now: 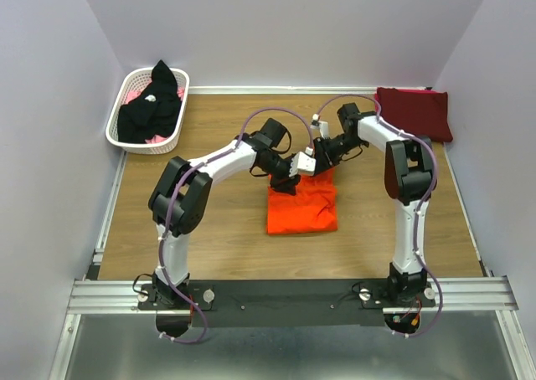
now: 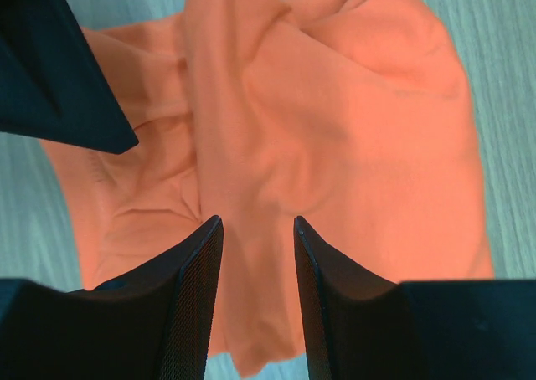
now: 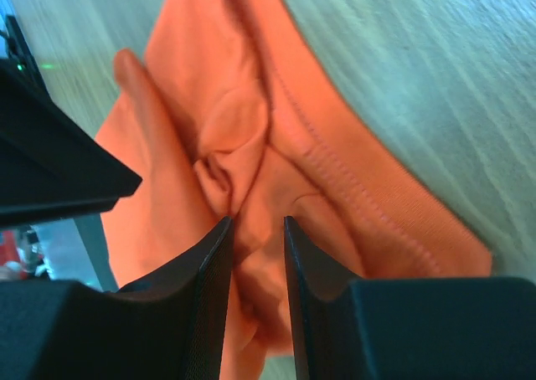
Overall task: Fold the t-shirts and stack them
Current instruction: Fold the long partially folded tshirt into a neat square
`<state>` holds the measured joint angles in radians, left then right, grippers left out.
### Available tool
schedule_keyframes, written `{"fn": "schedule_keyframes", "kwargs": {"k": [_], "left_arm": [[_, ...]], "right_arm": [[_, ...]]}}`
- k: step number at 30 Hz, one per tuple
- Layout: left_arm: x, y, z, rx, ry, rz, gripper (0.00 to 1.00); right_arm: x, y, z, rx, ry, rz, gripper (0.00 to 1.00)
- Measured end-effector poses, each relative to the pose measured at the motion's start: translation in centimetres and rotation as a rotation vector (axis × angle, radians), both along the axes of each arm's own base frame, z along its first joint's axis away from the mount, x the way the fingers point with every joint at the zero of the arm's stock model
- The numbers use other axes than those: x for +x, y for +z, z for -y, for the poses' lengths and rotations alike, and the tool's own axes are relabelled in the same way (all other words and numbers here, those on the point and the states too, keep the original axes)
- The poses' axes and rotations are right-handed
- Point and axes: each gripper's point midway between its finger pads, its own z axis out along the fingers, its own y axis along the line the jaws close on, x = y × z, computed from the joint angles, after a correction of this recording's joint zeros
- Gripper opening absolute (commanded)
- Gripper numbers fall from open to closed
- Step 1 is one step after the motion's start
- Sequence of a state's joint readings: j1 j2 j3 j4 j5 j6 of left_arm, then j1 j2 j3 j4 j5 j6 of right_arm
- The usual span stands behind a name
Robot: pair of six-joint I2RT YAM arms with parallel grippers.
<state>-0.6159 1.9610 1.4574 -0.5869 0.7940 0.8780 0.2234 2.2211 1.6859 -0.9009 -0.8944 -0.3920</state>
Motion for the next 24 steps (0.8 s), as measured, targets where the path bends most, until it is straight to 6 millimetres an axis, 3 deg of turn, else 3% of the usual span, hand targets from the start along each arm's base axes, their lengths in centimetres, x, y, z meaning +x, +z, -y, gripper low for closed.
{"fn": "schedule_keyframes", "kwargs": {"k": [7, 15, 21, 24], "left_arm": [[-0.4, -2.0, 0.7, 0.018, 0.004, -0.034, 0.45], [-3.0, -4.1, -0.4, 0.054, -0.003, -0.088, 0.45], [-5.7, -2.8, -2.0, 0.055, -0.006, -0.094, 0.45], [-6.2, -1.6, -2.4, 0.043, -0.008, -0.074, 0.46]], "right_arm": [[-0.2, -2.4, -0.7, 0.004, -0.017, -0.065, 0.37], [-3.0, -2.6, -2.6, 0.045, 0.029, -0.099, 0.38], [-7.8, -2.7, -3.1, 0.045, 0.062, -0.169, 0.38], [-8.7, -2.5, -3.1, 0.032, 0.066, -0.175, 0.39]]}}
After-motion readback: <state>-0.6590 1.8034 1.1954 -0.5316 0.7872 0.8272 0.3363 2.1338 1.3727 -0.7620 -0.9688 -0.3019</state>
